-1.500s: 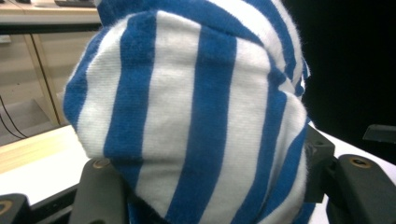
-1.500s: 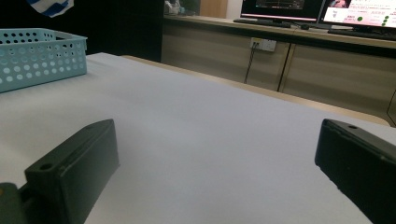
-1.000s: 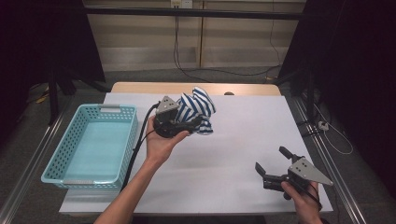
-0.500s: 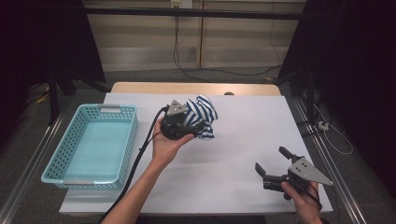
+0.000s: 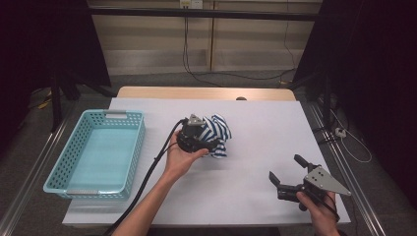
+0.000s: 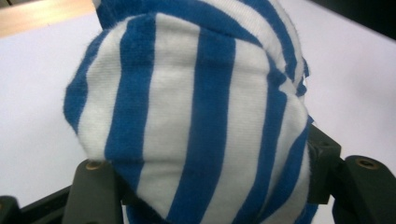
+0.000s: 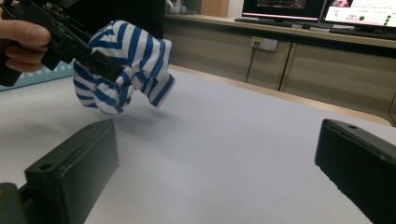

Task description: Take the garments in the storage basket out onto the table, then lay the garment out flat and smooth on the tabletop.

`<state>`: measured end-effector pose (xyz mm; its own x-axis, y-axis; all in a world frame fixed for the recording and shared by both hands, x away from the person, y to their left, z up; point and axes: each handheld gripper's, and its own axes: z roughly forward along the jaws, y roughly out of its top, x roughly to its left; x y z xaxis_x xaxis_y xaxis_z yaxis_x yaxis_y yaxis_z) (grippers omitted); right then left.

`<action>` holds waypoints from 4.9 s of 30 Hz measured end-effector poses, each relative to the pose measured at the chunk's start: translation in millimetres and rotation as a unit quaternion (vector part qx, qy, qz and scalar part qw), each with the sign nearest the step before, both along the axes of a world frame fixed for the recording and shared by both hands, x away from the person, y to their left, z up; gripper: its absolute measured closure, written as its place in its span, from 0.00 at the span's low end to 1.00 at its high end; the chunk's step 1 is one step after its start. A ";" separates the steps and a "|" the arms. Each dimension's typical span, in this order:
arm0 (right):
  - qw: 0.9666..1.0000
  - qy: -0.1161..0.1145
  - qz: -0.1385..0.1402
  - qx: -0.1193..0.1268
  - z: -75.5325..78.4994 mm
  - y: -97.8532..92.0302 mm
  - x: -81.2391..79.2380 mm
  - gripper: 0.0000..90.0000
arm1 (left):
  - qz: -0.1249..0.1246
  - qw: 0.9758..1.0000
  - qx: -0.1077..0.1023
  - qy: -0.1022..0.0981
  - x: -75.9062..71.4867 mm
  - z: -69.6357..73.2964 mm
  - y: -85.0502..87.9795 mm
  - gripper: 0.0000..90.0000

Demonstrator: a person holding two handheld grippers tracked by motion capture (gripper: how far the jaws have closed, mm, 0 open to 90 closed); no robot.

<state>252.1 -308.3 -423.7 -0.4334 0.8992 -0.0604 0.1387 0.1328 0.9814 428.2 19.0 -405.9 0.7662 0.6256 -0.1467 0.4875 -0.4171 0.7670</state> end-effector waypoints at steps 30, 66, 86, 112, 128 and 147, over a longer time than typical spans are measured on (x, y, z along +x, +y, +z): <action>1.000 0.001 0.000 -0.002 0.1 0.0 -0.7 0.00 | 0.006 0.999 0.036 0.011 11.4 -43.6 -21.2 0.29; 1.000 0.008 -0.007 0.000 -0.6 3.4 4.4 0.00 | -0.006 0.998 0.022 -0.059 -1.3 -16.8 0.5 0.04; 1.000 0.010 0.006 0.006 -2.8 10.9 7.9 0.00 | 0.009 0.995 -0.030 -0.095 -39.4 5.4 41.7 0.04; 0.991 0.091 0.102 0.000 -11.8 91.3 79.6 0.03 | 0.042 0.992 -0.046 -0.106 -50.6 -4.2 66.6 0.04; 0.984 0.107 0.127 -0.058 -4.4 131.0 127.9 0.33 | 0.063 0.992 -0.038 -0.105 -32.5 -9.2 63.5 0.06; 0.973 0.132 0.155 -0.112 2.4 138.8 133.2 0.81 | 0.025 0.993 -0.019 -0.113 -23.9 -12.7 52.0 0.08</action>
<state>385.4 -169.6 -421.3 -0.7081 0.7003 -0.0903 0.3009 0.4150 0.8586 404.3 71.0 -418.6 0.7498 0.6616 0.0006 0.3215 -0.3651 0.8737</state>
